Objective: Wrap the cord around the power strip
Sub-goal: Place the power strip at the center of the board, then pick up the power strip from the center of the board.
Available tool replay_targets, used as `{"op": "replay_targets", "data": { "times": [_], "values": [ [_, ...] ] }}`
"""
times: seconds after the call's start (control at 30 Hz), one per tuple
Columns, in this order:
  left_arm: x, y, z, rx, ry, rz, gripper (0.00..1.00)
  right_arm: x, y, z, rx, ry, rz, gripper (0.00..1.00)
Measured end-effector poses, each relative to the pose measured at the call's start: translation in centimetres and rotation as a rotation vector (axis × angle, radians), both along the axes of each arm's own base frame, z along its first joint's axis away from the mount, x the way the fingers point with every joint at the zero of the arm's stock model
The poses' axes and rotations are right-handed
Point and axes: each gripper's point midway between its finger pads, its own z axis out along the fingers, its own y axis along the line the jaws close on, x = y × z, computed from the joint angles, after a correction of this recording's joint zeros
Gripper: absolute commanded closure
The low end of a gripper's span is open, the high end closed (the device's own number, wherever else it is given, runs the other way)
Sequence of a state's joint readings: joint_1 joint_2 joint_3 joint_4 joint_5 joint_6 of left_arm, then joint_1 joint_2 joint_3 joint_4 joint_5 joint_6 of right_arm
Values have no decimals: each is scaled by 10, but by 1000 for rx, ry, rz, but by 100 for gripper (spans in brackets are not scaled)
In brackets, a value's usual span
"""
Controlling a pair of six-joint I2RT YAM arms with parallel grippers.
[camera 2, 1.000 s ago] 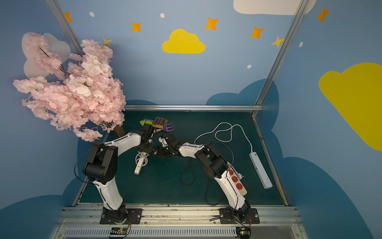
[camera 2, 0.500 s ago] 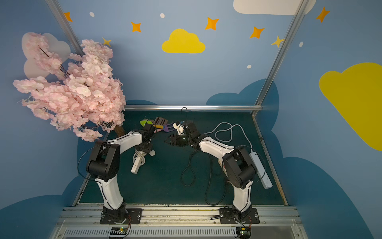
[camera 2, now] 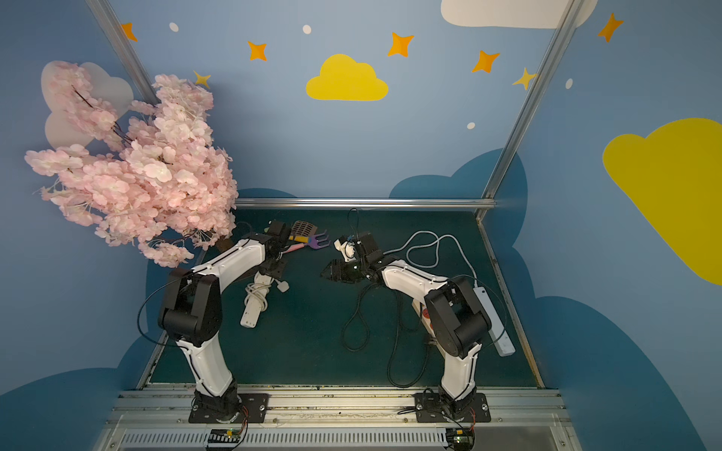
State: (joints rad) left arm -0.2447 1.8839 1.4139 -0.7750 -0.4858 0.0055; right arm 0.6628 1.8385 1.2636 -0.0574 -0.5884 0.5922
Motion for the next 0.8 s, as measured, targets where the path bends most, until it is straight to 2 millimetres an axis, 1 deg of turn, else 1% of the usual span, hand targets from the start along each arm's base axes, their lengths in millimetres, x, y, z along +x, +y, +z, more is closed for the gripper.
{"op": "replay_targets", "data": {
  "times": [0.13,0.2,0.23,0.3,0.4,0.43,0.47,0.53,0.57,0.63,0.73,0.8],
  "values": [
    [-1,-1,1,-9,2,1,40,2,-6,5,-3,-9,-8,40],
    [-2,-4,6,-20,0,-1,40,5,-12,5,-13,-9,-16,40],
    [-2,-6,12,-26,-10,-3,39,7,-17,6,-23,-10,-25,39],
    [-2,-13,29,-37,-47,-16,40,12,-37,5,-64,5,-51,39],
    [-6,-36,66,-73,-142,-61,40,24,-85,9,-166,21,-124,39],
    [-9,-47,78,-91,-173,-85,40,27,-106,9,-215,28,-156,39],
    [-12,-60,88,-114,-199,-114,40,27,-126,9,-265,37,-186,40],
    [-20,-88,102,-166,-236,-173,40,21,-167,6,-362,70,-247,39],
    [-23,-103,105,-193,-244,-205,40,15,-188,4,-415,91,-280,39],
    [-30,-131,107,-239,-247,-265,40,-4,-222,-3,-514,140,-327,39],
    [-41,-167,104,-302,-238,-340,40,-46,-263,-21,-671,240,-365,38],
    [-46,-185,105,-337,-239,-378,40,-70,-288,-33,-756,316,-392,37]
  ]
}}
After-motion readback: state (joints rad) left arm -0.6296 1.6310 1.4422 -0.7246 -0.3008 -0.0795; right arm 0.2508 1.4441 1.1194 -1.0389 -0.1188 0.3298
